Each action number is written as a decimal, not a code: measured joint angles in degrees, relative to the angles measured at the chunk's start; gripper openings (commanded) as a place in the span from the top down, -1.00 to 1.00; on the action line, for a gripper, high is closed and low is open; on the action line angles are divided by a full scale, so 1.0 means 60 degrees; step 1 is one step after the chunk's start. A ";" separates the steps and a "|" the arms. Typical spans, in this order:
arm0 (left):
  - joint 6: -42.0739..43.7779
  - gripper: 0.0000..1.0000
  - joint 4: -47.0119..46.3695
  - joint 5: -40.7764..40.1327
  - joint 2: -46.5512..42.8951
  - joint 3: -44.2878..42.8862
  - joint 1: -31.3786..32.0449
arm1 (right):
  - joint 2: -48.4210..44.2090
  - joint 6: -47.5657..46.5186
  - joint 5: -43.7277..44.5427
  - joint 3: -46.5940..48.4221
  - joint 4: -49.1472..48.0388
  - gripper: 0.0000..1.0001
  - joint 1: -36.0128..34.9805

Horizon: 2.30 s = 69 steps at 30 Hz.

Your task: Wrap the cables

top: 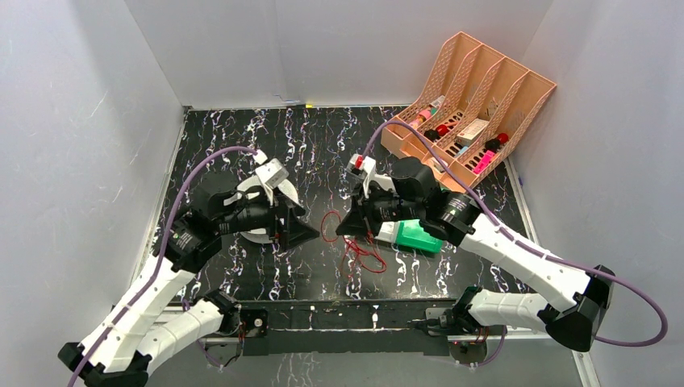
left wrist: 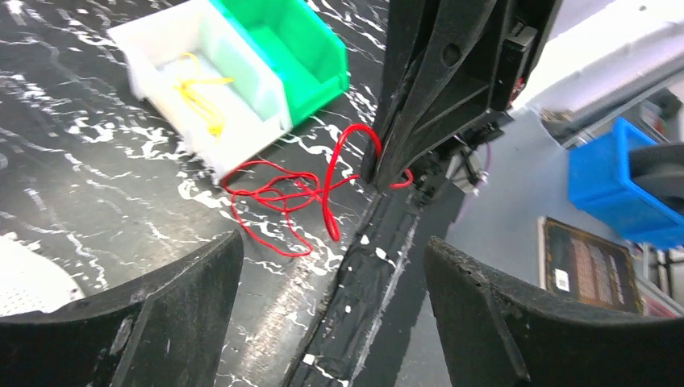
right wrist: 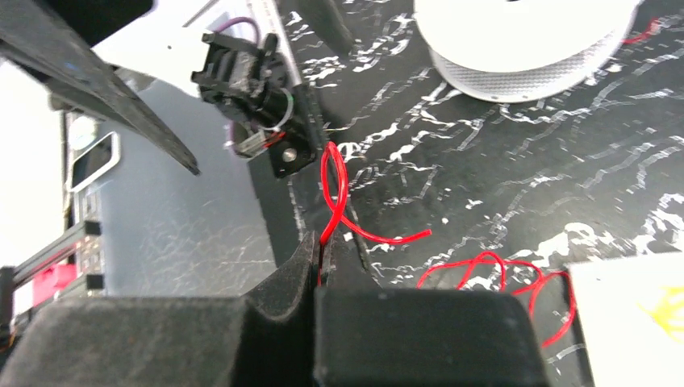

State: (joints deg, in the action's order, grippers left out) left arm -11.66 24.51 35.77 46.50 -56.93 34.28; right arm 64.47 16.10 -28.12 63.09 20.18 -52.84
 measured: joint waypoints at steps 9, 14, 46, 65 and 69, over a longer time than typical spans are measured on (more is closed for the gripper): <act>0.0007 -0.61 0.1020 -0.2816 0.0073 -0.0168 0.0000 | -0.0062 0.0452 0.2969 0.0299 0.0947 1.00 0.0004; 0.0025 -0.59 0.1581 -0.4350 0.0991 -0.0175 0.0000 | -0.0058 0.0754 0.4539 0.0306 0.1311 1.00 0.0036; -0.0313 -0.43 0.2903 -1.4090 0.9595 -0.2025 0.2452 | -0.1818 0.1060 0.6342 -0.1938 0.1617 1.00 0.0933; -0.0353 1.00 0.4204 -1.6841 1.0473 -0.2568 0.2466 | -0.2437 0.1031 0.6328 -0.2233 0.1621 1.00 0.0984; -0.0546 1.00 0.4812 -1.6877 0.9956 -0.2962 0.2521 | -0.2433 0.1031 0.6288 -0.2233 0.1625 1.00 0.0984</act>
State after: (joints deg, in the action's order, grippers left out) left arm -14.94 53.39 -65.49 106.24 -74.70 49.41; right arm 49.87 22.28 9.61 49.69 29.93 -46.94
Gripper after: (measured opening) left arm 0.032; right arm 0.020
